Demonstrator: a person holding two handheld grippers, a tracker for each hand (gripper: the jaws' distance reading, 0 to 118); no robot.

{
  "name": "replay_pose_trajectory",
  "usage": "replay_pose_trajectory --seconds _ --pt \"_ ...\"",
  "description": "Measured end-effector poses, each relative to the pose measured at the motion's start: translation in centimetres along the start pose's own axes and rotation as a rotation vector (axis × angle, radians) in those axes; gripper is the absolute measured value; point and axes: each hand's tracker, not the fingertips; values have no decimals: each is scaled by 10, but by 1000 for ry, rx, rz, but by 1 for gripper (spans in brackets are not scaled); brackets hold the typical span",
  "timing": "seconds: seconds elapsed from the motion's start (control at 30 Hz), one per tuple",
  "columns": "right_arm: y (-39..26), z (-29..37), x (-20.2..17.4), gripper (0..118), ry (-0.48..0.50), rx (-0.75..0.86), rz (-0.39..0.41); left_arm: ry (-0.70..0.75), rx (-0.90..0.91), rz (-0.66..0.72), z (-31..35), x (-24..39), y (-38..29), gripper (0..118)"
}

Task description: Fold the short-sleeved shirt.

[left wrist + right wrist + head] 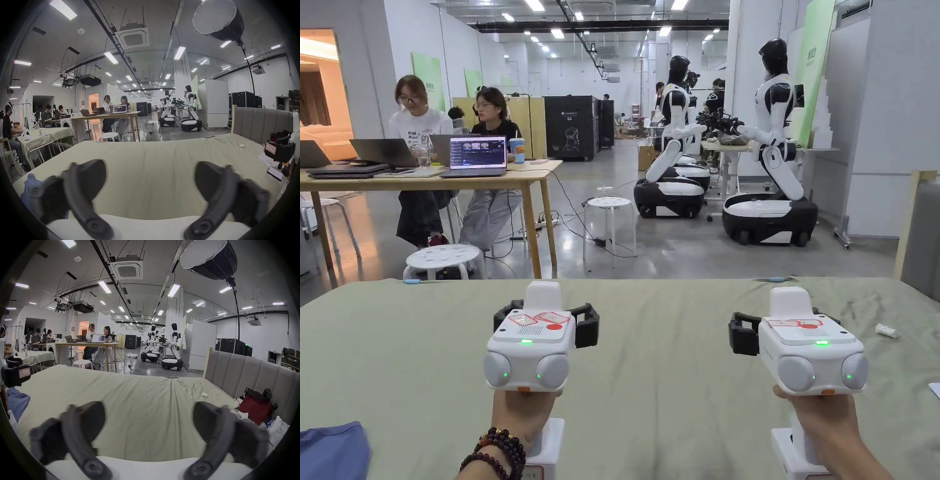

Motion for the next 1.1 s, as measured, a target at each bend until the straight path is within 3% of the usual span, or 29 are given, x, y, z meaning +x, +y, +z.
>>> replay_pose_trajectory --seconds 0.03,0.07,0.13,0.2,0.3,0.4,0.53,0.67,0.9,1.1 --pt "0 0 -1 26 -11 5 9 2 4 -12 1 2 0 16" --pt "0 -2 -3 1 -36 -4 24 30 11 -35 -3 2 -2 0" --pt "-1 2 -4 0 -74 -6 29 62 39 -30 -2 3 -1 0" --pt "-2 1 -5 0 -19 -16 3 -10 10 20 0 0 2 0" --pt "-3 4 -7 0 -39 -10 32 39 32 -32 0 4 1 0" --pt "2 4 -8 0 -23 -7 20 35 22 12 1 -8 1 0" --pt "12 -1 -33 0 8 17 18 68 26 -9 11 -33 0 4" --pt "31 -1 -99 0 122 50 39 164 12 -3 31 -87 -3 4" --pt "49 21 -262 0 420 96 89 405 -8 24 96 -217 -5 0" --pt "51 48 -372 0 609 103 121 562 -25 19 152 -296 -9 0"
